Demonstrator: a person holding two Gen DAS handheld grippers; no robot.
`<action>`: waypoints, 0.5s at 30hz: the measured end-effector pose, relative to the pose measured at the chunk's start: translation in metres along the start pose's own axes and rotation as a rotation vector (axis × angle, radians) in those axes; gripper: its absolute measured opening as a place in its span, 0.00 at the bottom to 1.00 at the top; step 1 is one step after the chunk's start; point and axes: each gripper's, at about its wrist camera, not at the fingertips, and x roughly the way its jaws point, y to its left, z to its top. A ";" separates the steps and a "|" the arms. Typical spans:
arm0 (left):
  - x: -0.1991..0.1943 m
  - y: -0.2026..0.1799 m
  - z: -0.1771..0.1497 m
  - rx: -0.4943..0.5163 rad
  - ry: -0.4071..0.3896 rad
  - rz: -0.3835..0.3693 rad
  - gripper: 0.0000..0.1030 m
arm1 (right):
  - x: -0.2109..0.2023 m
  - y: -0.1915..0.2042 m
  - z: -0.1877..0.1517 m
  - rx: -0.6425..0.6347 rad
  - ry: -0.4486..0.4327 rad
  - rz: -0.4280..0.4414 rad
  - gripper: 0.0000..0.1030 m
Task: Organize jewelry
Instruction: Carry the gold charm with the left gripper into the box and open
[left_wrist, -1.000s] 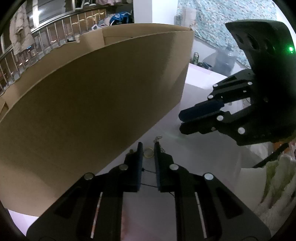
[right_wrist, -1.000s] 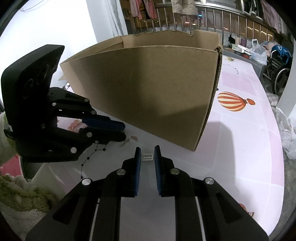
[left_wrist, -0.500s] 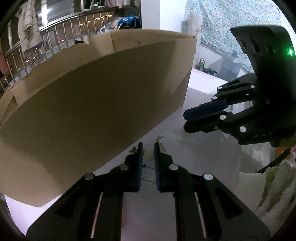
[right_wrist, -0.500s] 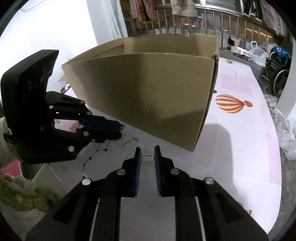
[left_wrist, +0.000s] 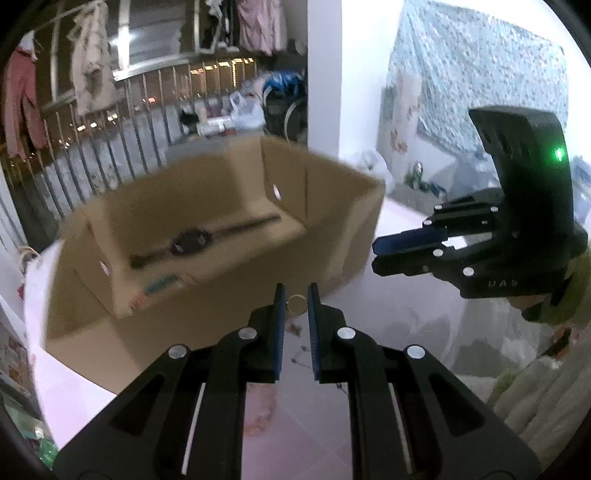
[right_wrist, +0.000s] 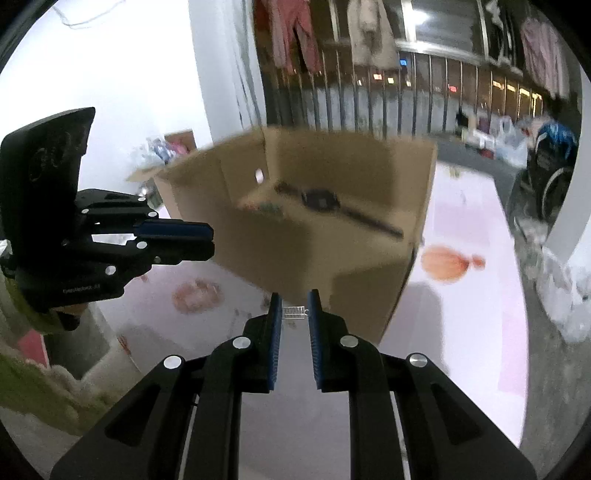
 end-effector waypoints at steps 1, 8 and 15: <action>-0.005 0.002 0.005 -0.002 -0.010 0.004 0.10 | -0.005 0.002 0.007 -0.008 -0.023 0.002 0.14; -0.020 0.030 0.053 -0.081 -0.079 0.046 0.10 | -0.022 -0.004 0.056 -0.048 -0.158 0.026 0.14; 0.030 0.069 0.069 -0.229 0.039 0.072 0.10 | 0.023 -0.020 0.083 -0.024 -0.054 0.006 0.14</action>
